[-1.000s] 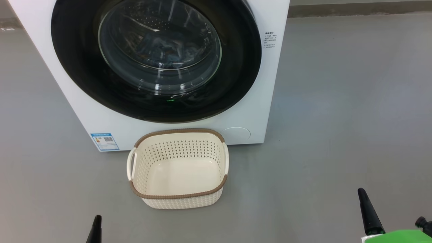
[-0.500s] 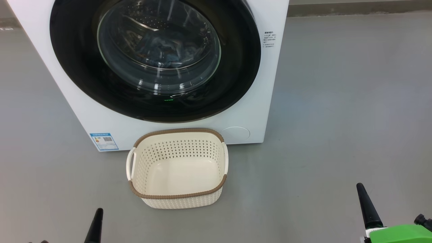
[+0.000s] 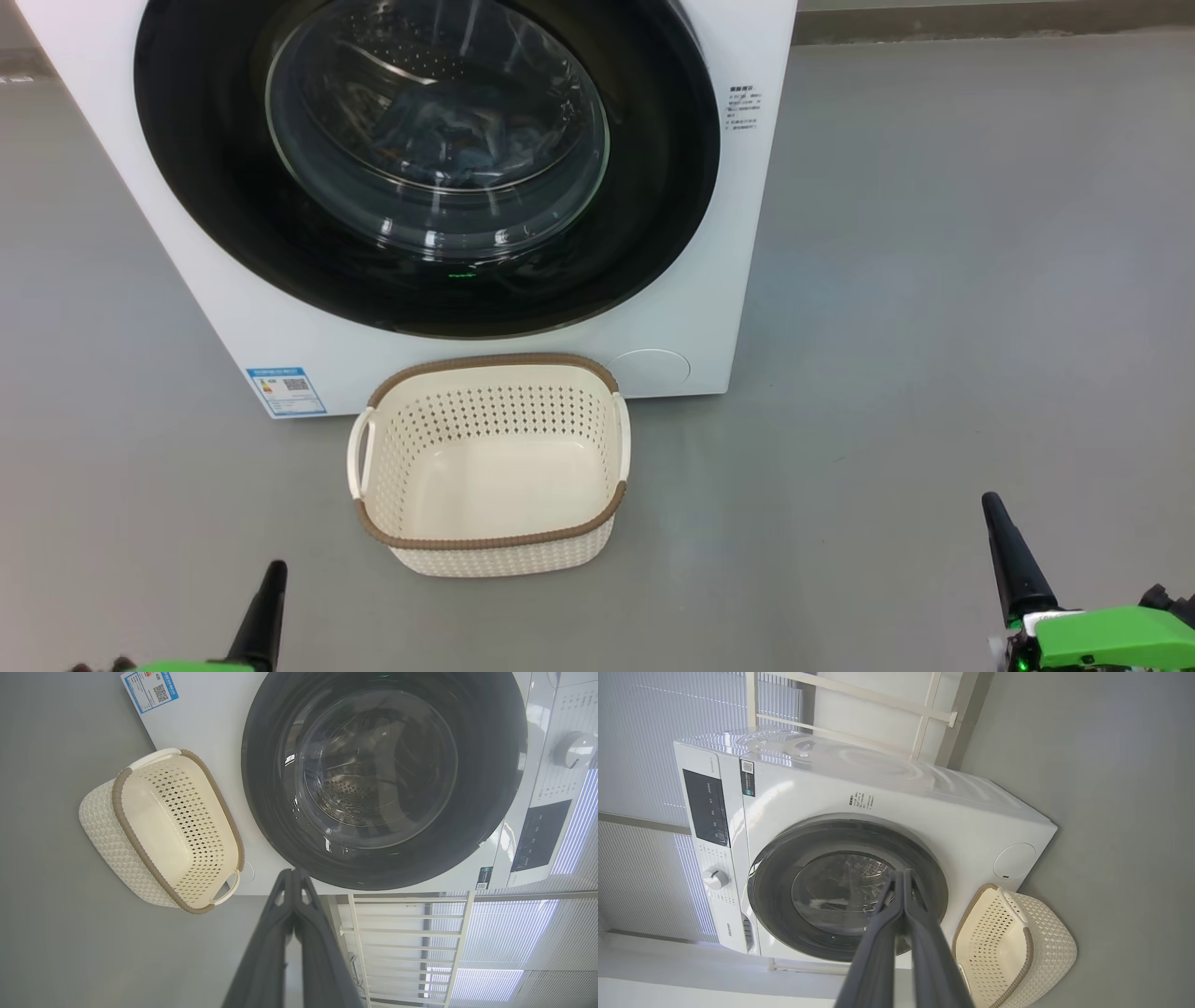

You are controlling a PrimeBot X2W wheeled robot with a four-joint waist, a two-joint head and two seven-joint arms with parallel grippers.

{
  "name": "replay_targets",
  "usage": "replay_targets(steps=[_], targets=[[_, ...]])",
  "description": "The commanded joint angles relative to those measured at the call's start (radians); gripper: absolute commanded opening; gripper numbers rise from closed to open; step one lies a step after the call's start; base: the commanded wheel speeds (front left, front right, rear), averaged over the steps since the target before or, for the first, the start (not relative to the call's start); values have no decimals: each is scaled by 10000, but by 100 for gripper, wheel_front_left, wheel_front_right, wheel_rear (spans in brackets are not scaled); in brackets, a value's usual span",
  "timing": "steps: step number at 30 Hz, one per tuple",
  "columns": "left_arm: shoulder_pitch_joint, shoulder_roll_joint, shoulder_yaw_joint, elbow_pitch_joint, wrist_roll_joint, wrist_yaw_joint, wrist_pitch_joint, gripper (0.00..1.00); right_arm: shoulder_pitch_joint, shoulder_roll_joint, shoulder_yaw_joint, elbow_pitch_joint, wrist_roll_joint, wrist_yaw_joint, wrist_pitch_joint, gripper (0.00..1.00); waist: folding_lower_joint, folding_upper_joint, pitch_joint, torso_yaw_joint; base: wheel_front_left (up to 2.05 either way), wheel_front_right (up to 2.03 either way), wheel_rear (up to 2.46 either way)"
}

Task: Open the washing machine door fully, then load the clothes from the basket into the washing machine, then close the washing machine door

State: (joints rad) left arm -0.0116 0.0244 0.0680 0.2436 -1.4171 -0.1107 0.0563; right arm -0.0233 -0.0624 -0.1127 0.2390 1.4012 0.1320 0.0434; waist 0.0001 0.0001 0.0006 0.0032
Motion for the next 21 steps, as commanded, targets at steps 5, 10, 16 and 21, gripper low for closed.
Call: replay_targets(steps=[5, 10, 16, 21], targets=[[-683, 241, 352, -126, -685, -109, 218, 0, -554, -14, 139, -137, 807, -7, 223, 0, 0, -1, 7, -10, 0, 0, 0], [-825, 249, 404, -53, -1306, -154, 394, 0, -695, 4, 131, -42, 1501, -10, 408, 0, 0, -1, 16, -21, 0, 0, 0], [-964, 258, 455, 19, -1917, -199, 567, 0, -833, 22, 122, 50, 2184, -13, 591, 0, 0, -1, 25, -32, 0, 0, 0], [-964, 258, 455, 18, -1918, -199, 567, 0, -834, 28, 114, 51, 2178, -13, 597, 0, 0, -1, 25, -32, 0, 0, 0]])
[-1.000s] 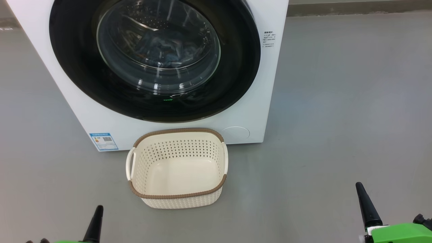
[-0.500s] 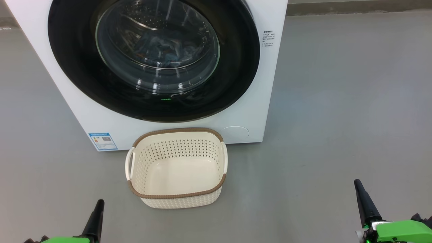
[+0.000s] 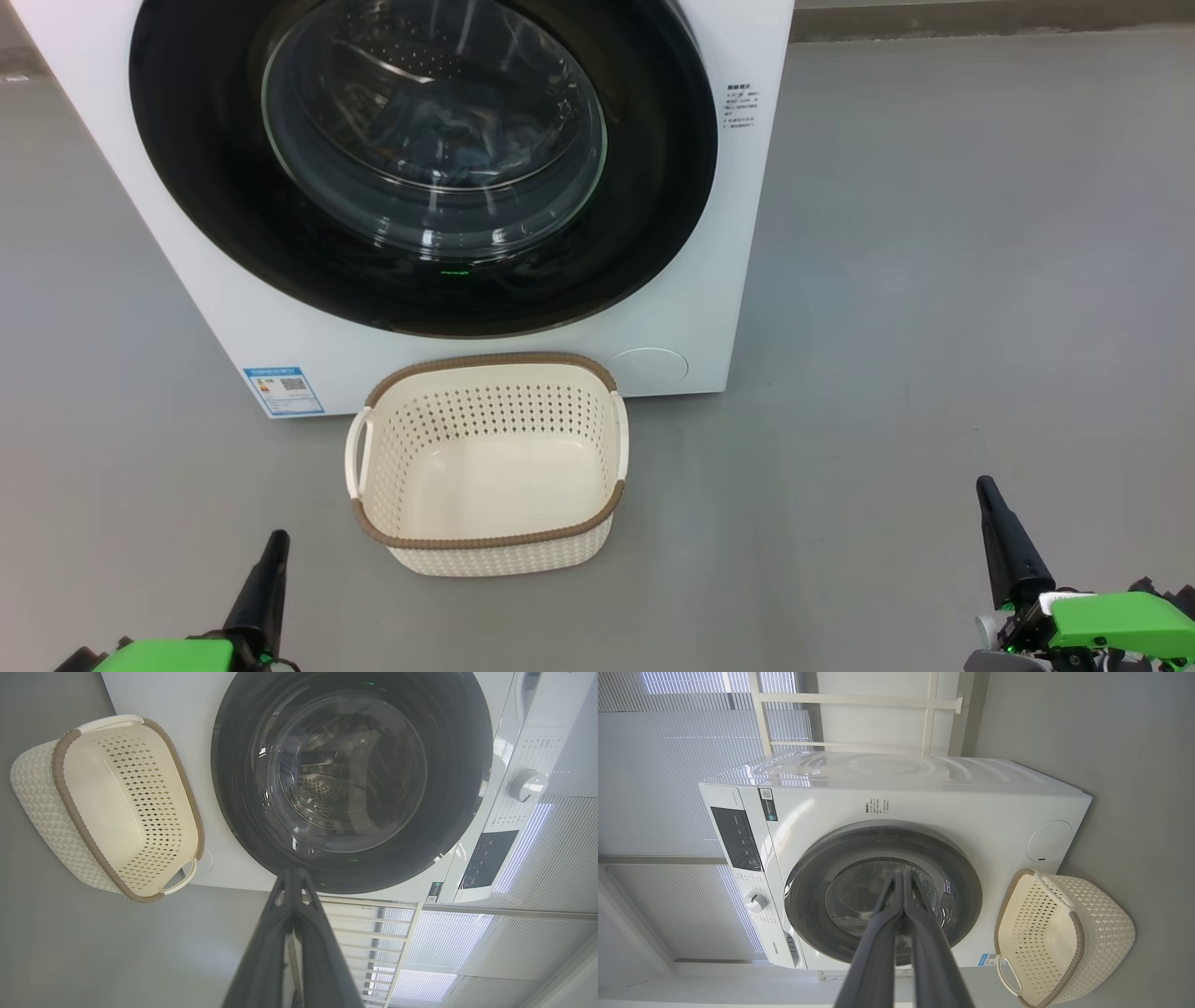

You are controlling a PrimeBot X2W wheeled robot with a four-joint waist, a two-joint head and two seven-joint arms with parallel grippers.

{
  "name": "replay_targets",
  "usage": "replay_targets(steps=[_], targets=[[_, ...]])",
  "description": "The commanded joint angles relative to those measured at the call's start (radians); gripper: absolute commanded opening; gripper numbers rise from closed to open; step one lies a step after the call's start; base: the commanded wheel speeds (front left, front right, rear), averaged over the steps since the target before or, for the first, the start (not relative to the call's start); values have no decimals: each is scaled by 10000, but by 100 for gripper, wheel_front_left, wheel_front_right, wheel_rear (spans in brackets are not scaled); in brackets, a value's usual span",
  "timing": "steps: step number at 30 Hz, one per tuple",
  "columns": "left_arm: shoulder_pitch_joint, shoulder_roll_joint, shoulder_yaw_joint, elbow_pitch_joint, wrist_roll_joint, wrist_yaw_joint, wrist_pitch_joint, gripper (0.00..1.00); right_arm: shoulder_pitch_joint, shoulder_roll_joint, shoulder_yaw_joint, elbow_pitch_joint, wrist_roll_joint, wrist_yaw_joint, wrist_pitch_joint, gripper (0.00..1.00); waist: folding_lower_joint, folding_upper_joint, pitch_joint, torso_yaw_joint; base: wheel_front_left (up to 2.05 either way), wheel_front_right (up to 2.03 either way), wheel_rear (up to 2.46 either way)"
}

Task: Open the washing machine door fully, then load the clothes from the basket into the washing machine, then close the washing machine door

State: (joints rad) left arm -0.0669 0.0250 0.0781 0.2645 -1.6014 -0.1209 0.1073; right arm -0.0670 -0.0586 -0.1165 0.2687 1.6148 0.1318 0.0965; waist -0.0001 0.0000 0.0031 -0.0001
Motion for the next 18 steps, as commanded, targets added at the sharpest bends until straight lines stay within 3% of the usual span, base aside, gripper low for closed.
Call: replay_targets(steps=[1, 18], targets=[[-412, 252, 354, -191, -75, -98, 57, 0, -398, -9, 151, -246, 40, -11, 67, 0, 1, 0, 0, 1, 0, 0, 0], [-412, 252, 354, -192, -75, -98, 57, 0, -400, 11, 122, -245, 16, -11, 90, 0, 1, 0, 0, 1, 0, 0, 0]])
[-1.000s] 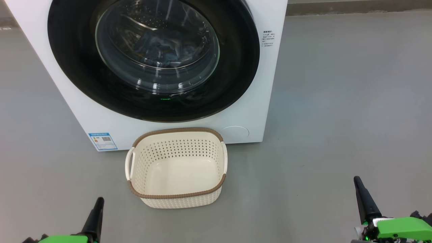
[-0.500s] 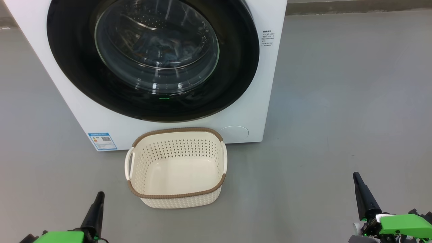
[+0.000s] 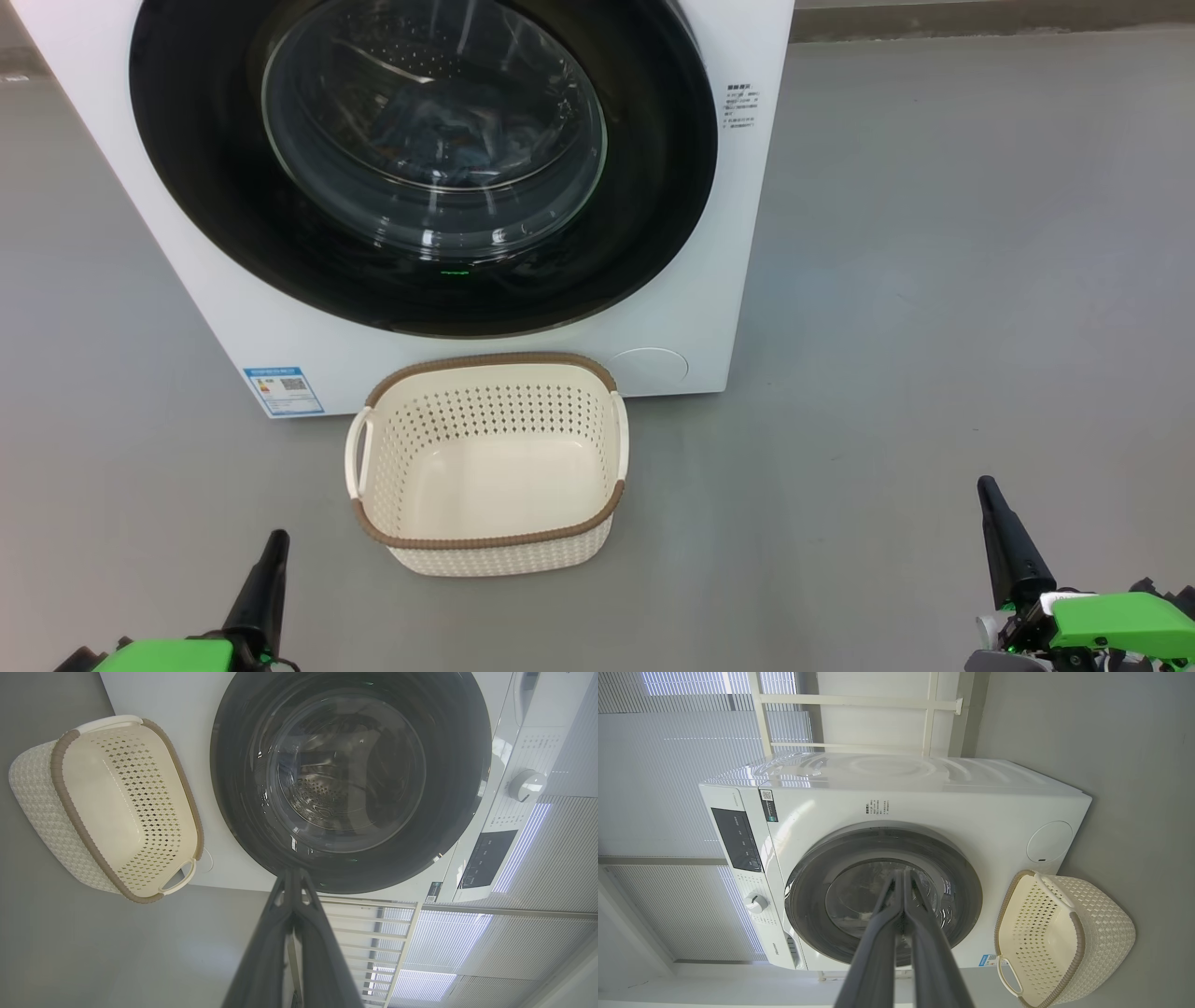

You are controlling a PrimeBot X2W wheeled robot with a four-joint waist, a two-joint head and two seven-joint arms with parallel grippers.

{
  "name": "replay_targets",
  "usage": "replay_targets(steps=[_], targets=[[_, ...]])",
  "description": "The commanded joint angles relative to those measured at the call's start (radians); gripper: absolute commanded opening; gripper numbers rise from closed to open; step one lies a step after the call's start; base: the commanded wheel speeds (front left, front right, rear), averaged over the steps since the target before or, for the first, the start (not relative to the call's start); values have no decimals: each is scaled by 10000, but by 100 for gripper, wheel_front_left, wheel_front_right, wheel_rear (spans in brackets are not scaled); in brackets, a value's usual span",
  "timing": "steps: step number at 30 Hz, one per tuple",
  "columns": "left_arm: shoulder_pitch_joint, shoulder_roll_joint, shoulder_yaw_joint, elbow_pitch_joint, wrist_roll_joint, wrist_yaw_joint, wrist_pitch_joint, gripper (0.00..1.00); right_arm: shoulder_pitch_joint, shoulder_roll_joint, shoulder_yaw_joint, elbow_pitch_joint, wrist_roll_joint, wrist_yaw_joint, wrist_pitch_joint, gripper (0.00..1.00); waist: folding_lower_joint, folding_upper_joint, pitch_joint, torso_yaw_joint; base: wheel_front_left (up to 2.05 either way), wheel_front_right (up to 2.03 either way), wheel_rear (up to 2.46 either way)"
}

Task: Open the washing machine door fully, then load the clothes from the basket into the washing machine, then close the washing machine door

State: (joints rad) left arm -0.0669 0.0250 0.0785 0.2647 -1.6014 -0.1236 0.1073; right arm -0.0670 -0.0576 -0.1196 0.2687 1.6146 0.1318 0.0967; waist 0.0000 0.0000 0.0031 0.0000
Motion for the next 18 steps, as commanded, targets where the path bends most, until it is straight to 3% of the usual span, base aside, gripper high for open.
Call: replay_targets(steps=[1, 18], targets=[[-412, 252, 350, -193, -75, -71, 57, 0, -400, 2, 151, -245, 17, -11, 90, 0, 1, 0, 0, 0, 0, 0, 0], [-412, 252, 350, -194, -75, -71, 57, 0, -403, 18, 128, -243, -2, -11, 108, 0, 1, 0, 0, 0, 0, 0, 0]])
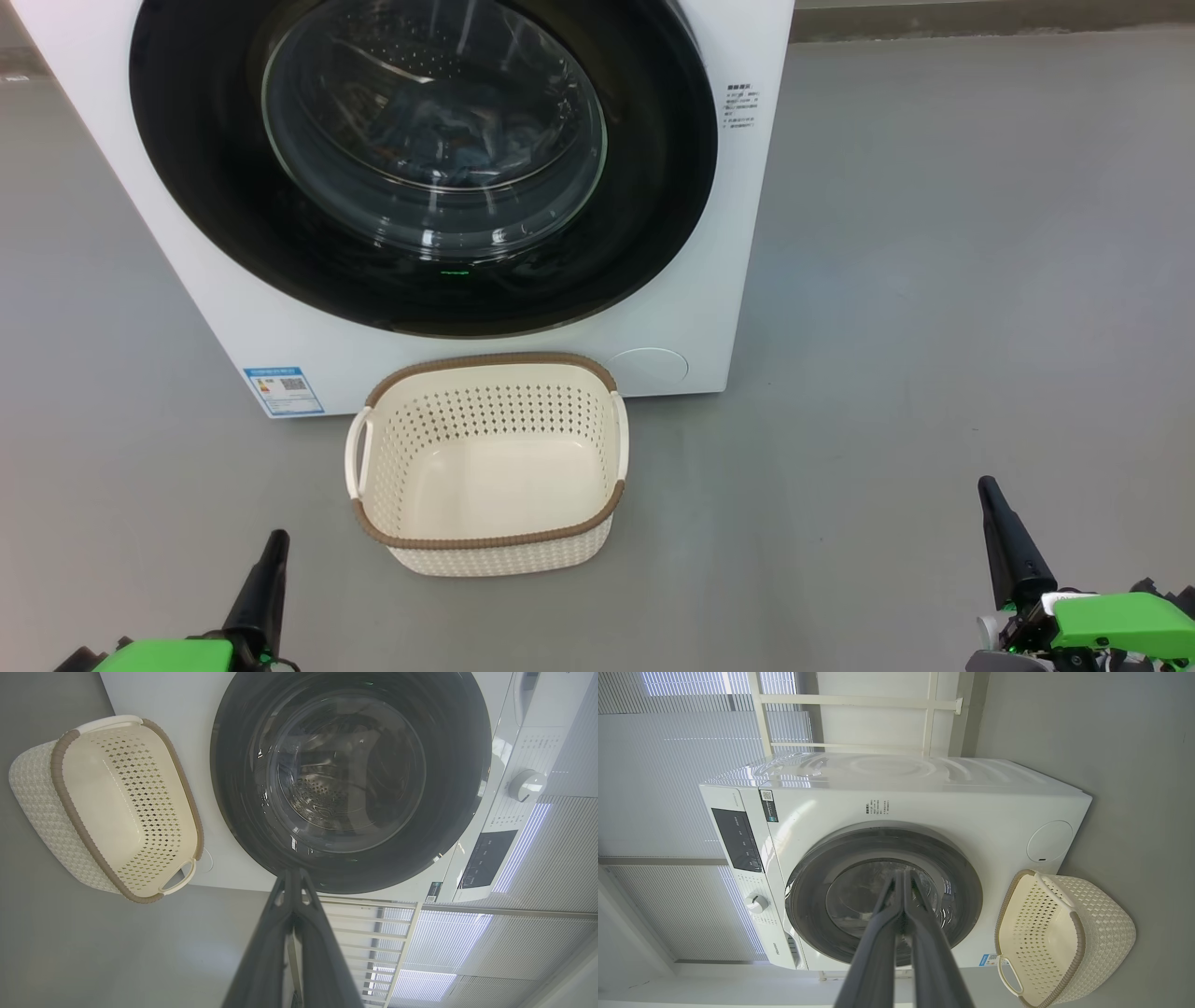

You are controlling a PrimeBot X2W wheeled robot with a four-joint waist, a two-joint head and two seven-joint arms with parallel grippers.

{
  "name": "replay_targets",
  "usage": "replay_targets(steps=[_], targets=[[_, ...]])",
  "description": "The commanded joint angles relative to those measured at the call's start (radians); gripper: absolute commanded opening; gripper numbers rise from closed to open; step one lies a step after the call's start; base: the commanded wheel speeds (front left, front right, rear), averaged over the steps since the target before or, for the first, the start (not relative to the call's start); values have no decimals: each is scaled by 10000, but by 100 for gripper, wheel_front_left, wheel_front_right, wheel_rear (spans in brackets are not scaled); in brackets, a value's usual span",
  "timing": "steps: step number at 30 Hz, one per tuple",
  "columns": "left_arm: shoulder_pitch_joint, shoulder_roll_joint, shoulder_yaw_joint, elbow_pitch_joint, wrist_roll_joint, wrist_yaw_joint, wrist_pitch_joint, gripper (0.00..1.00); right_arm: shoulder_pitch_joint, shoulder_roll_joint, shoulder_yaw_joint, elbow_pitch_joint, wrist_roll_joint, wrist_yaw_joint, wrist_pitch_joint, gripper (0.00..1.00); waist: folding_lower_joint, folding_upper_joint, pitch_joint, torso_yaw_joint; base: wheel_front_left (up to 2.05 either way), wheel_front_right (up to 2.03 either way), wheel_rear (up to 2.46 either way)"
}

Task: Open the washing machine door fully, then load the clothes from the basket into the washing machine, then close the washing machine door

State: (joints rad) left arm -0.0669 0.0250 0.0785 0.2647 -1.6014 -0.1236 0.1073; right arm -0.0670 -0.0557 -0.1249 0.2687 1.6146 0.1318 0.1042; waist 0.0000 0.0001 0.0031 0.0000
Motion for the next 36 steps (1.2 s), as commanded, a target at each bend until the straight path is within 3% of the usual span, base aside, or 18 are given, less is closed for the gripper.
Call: replay_targets(steps=[1, 36], targets=[[-412, 252, 350, -194, -75, -71, 57, 0, -403, 0, 181, -243, -3, -11, 34, 0, 0, -1, 0, 0, 0, 0, 0], [-412, 252, 349, -195, -75, -71, 57, 0, -406, 22, 148, -242, -30, -11, 60, 0, 0, -1, 0, 0, 0, 0, 0]])
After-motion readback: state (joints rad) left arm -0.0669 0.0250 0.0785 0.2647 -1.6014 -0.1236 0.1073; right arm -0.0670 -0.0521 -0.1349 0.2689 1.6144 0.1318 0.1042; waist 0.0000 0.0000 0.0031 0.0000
